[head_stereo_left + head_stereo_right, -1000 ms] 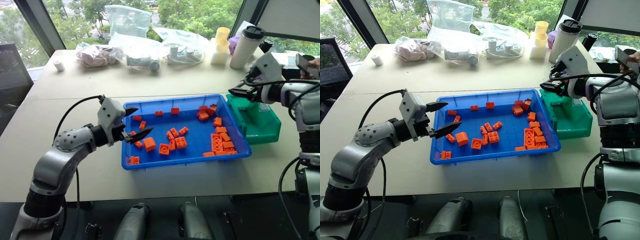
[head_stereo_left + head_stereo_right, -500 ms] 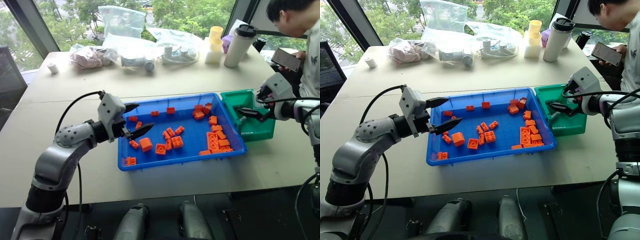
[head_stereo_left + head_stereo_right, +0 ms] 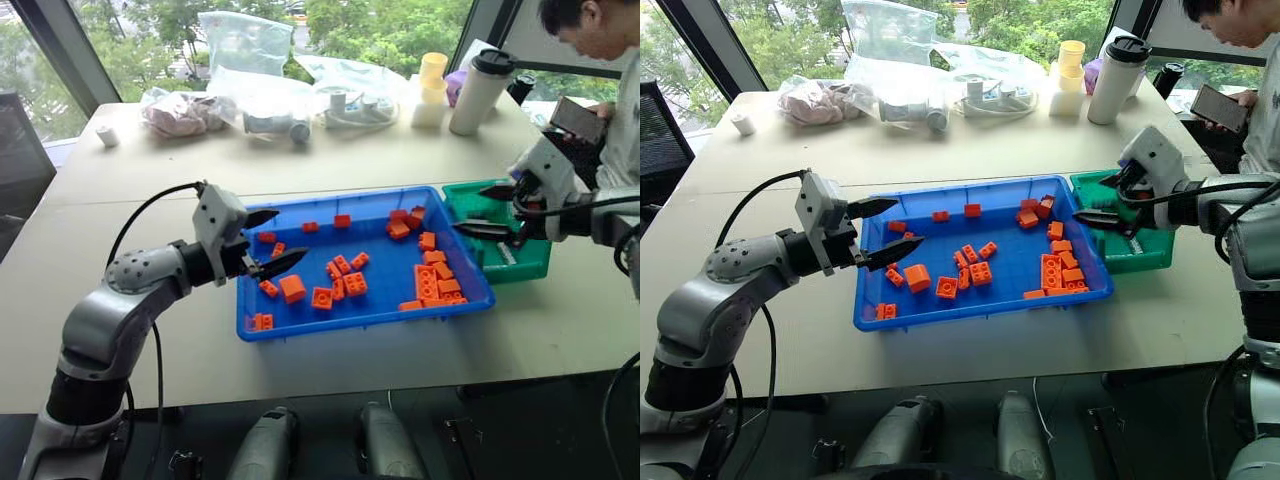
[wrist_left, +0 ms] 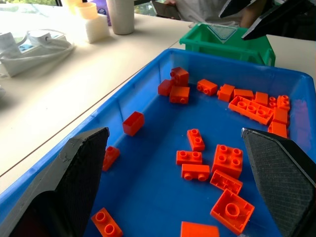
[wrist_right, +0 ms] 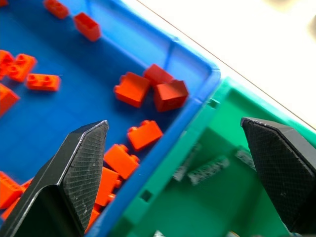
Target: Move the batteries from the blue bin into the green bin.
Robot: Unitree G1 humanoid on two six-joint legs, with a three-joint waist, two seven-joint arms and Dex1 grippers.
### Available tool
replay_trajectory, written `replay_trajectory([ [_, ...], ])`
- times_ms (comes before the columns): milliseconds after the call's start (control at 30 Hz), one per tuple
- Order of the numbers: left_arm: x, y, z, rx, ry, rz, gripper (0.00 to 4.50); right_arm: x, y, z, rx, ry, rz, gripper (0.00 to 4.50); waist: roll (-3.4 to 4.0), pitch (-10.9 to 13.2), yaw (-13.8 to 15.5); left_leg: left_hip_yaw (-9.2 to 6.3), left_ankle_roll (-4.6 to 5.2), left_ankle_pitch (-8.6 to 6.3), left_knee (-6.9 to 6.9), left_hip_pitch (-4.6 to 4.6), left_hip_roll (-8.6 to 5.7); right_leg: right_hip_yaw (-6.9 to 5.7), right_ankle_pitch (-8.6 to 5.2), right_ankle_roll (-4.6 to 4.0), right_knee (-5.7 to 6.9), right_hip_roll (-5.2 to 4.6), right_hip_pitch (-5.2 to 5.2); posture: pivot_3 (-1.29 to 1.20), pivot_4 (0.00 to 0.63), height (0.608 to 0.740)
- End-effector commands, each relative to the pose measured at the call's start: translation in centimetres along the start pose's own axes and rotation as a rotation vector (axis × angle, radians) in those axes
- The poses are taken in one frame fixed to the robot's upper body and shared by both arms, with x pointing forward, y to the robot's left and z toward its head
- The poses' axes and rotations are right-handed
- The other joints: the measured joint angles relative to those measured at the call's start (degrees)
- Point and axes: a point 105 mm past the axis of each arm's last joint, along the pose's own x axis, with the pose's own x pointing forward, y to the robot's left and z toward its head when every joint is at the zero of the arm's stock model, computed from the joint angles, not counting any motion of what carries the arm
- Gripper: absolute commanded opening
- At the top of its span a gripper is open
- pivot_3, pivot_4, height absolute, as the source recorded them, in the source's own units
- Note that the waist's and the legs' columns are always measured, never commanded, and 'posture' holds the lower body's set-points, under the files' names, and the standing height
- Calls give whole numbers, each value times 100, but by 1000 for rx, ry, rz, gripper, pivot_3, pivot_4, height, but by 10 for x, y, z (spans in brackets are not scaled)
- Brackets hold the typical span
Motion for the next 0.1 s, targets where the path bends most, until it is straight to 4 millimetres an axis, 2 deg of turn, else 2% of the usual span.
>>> replay_trajectory([
  [33,-5,0,13,39,-33,11,4500,1,18,13,-26,-39,52,4441,0,0,2,0,0,0,0,0,0,0,0,0,0,0,0,0,150,740],
  [100,-6,1,14,38,-37,19,4500,4,22,11,-34,-27,61,4441,0,0,2,-1,0,0,0,0,0,0,0,0,0,0,0,0,150,740],
])
